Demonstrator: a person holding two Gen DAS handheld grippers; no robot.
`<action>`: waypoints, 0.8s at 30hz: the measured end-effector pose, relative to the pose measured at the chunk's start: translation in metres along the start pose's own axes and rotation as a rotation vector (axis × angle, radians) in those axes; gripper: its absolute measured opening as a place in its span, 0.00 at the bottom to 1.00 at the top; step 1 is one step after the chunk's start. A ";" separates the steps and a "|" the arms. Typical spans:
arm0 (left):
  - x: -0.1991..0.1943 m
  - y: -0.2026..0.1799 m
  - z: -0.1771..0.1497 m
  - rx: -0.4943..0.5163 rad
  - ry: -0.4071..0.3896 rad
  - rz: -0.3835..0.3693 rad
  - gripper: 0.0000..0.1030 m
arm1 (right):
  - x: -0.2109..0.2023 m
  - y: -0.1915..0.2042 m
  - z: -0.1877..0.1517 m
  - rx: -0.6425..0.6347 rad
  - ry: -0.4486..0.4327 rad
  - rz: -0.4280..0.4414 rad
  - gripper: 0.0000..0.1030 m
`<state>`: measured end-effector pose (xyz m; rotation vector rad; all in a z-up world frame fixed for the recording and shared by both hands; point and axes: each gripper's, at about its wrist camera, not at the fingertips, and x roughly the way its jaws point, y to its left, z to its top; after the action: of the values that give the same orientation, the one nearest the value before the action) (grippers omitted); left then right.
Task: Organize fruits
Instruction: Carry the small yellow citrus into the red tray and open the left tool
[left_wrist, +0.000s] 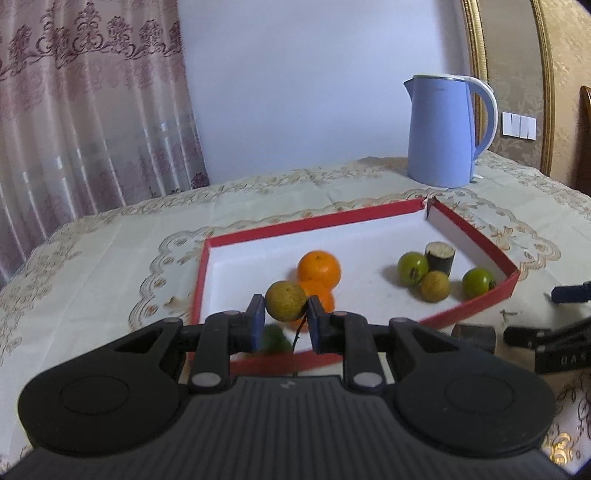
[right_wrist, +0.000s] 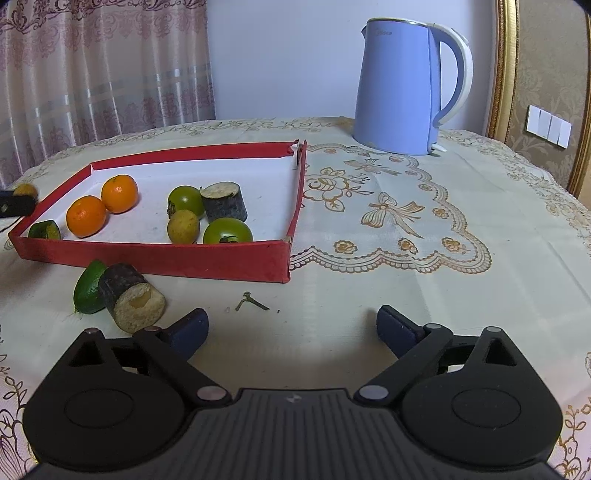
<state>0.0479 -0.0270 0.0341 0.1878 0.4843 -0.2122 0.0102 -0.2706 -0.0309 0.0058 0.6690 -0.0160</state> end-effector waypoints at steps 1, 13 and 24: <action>0.004 -0.002 0.003 0.003 0.001 -0.005 0.21 | 0.000 0.000 0.000 0.000 0.000 0.001 0.96; 0.069 -0.023 0.030 0.006 0.043 -0.041 0.21 | 0.000 -0.001 0.000 0.000 0.001 0.004 0.97; 0.112 -0.039 0.046 0.026 0.030 -0.012 0.21 | 0.000 0.000 0.000 0.001 0.002 0.005 0.98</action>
<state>0.1553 -0.0921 0.0159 0.2136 0.5132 -0.2277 0.0100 -0.2708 -0.0310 0.0078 0.6705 -0.0118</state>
